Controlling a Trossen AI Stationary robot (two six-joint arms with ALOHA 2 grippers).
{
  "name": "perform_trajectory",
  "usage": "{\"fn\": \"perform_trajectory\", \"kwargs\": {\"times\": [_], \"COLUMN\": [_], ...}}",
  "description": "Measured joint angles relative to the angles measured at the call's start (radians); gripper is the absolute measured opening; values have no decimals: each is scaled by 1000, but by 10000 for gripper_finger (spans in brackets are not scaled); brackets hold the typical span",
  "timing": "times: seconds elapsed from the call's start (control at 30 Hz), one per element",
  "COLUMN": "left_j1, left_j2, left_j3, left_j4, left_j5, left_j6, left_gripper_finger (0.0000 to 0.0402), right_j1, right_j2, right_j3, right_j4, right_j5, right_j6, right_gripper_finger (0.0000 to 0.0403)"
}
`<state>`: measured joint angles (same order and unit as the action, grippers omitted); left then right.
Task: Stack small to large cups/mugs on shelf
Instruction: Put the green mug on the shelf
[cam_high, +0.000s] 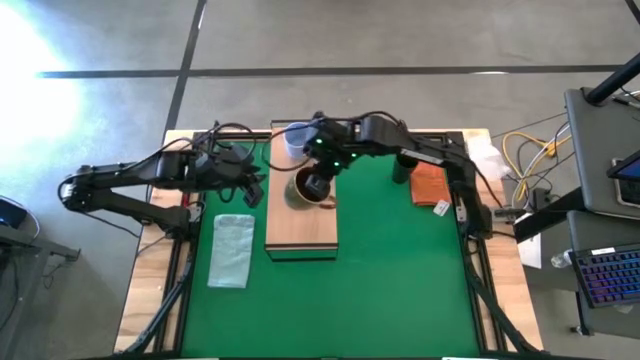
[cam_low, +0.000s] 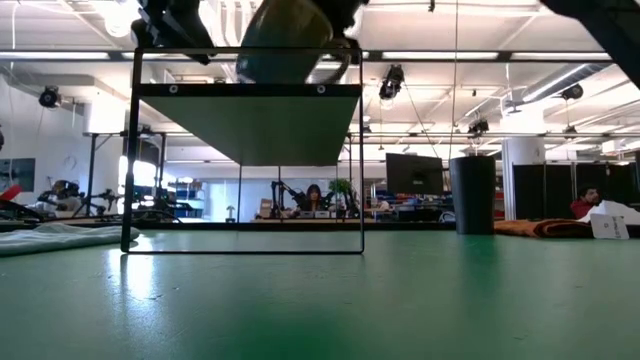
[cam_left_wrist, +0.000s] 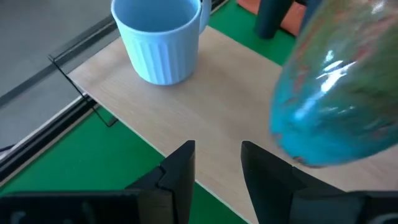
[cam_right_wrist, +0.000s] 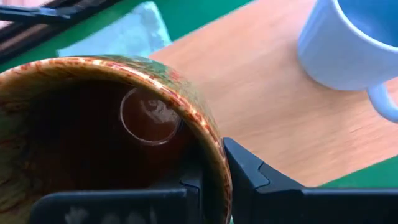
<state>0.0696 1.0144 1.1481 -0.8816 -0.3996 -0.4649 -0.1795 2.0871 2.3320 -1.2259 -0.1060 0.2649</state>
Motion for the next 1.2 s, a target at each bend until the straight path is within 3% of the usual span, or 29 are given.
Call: {"fn": "perform_trajectory", "kwargs": {"times": [0.23,0.47,0.67,0.93,1.2], "left_j1": [0,0,0,0,-1], "left_j2": [45,54,69,63,65], "left_j3": [-102,-223,-232,-265,-272], "left_j4": [56,358,355,348,348], "left_j5": [10,35,39,58,61], "left_j6": [8,53,57,54,52], "left_gripper_finger": [116,116,116,116,116], "right_j1": [-3,-2,-1,-13,-18], "right_j2": [28,25,25,25,25], "right_j3": [18,17,15,0,-39], "right_j4": [47,33,45,63,80], "right_j5": [56,23,30,131,92], "right_j6": [-17,10,22,14,16], "right_gripper_finger": [29,29,39,38,59]}}
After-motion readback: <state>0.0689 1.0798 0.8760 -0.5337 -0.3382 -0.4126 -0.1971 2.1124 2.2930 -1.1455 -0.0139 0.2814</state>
